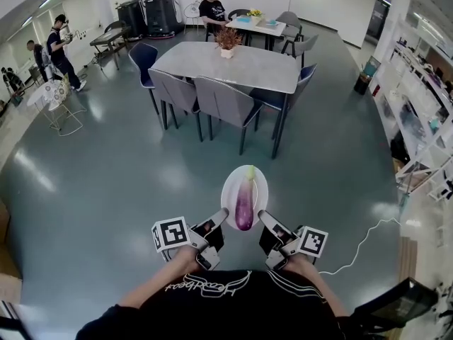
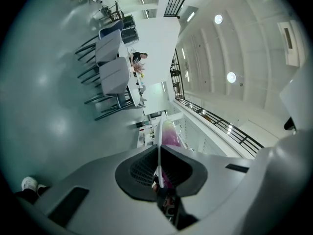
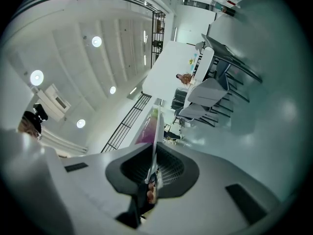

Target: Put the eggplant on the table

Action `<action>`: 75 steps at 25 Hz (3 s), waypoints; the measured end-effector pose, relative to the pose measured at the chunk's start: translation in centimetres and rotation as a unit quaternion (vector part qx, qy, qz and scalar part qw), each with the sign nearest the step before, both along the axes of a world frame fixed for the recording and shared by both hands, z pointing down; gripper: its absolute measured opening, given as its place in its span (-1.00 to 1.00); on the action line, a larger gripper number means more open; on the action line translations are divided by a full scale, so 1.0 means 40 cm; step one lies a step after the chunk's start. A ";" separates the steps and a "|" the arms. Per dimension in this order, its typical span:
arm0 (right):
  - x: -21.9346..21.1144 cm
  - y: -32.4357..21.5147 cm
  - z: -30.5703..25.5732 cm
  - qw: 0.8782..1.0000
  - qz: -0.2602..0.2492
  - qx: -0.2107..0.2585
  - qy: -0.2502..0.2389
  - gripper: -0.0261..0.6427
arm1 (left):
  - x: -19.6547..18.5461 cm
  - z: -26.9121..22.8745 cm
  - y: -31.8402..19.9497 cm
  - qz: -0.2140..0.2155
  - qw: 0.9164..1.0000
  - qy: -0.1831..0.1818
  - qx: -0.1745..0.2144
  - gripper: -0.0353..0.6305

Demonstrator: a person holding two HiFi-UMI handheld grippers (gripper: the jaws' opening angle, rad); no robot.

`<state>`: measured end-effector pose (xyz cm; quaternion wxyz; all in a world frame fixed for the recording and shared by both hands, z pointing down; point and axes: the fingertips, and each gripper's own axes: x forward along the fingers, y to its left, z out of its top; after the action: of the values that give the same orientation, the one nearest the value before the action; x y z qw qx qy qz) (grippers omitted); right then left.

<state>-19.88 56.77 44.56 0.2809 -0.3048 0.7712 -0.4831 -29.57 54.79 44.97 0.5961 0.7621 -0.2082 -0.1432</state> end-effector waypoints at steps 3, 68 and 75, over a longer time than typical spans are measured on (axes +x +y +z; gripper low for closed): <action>0.004 0.007 -0.001 1.000 0.001 -0.001 0.001 -0.82 | 0.004 0.005 0.005 0.001 1.000 -0.002 -0.002 -0.83; 0.934 -1.093 0.079 0.996 0.054 -0.067 0.022 -0.82 | 0.938 0.102 -1.107 0.048 0.998 0.005 -0.051 -0.83; 0.912 -1.157 0.099 0.996 0.034 -0.078 0.015 -0.82 | 0.913 0.122 -1.163 0.025 0.998 -0.003 -0.063 -0.83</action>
<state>16.61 10.50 48.52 0.2610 -0.3589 0.7245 -0.5275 6.95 8.28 49.85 0.6452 0.7287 -0.1999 -0.1127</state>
